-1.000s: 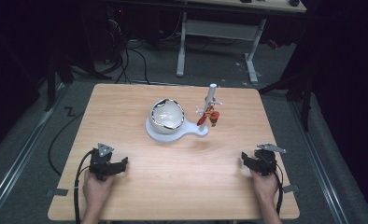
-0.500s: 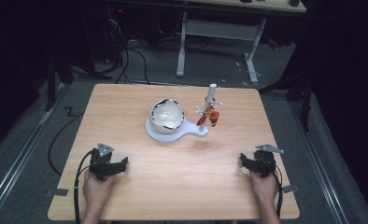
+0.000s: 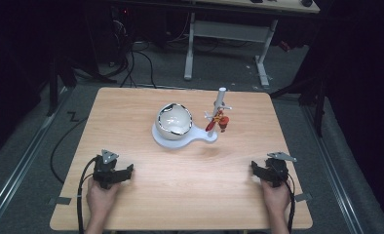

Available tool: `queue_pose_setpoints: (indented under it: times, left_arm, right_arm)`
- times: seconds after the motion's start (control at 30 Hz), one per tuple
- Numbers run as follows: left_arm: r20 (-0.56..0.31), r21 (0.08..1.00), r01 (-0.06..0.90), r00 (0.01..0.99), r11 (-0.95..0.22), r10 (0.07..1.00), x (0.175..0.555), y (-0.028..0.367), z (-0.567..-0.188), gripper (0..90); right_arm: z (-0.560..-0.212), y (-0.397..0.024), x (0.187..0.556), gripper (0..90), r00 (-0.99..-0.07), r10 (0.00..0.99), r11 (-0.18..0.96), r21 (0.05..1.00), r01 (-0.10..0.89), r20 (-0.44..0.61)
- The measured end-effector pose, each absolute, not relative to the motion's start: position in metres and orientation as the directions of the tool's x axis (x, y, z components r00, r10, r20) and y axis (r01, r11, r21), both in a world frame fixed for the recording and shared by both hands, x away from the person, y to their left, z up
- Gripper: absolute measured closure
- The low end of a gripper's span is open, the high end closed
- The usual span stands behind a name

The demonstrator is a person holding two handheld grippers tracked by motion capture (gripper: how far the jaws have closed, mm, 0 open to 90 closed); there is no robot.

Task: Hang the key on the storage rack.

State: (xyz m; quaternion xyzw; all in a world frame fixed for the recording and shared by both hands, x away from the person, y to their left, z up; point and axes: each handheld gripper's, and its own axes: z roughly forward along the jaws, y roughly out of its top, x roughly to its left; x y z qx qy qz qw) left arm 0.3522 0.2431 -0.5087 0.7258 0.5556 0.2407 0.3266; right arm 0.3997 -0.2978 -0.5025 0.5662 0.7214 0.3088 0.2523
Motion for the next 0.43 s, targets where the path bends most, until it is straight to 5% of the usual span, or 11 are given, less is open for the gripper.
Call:
queue_pose_setpoints:
  times: [0.43]
  left_arm:
    - [-0.012,0.742,0.649,0.266,-0.17,0.964,0.3522,0.2429,-0.5087,20.2]
  right_arm:
    - [-0.5025,-0.2977,0.3992,30.4,-0.234,0.972,0.169,0.732,0.66,-0.014]
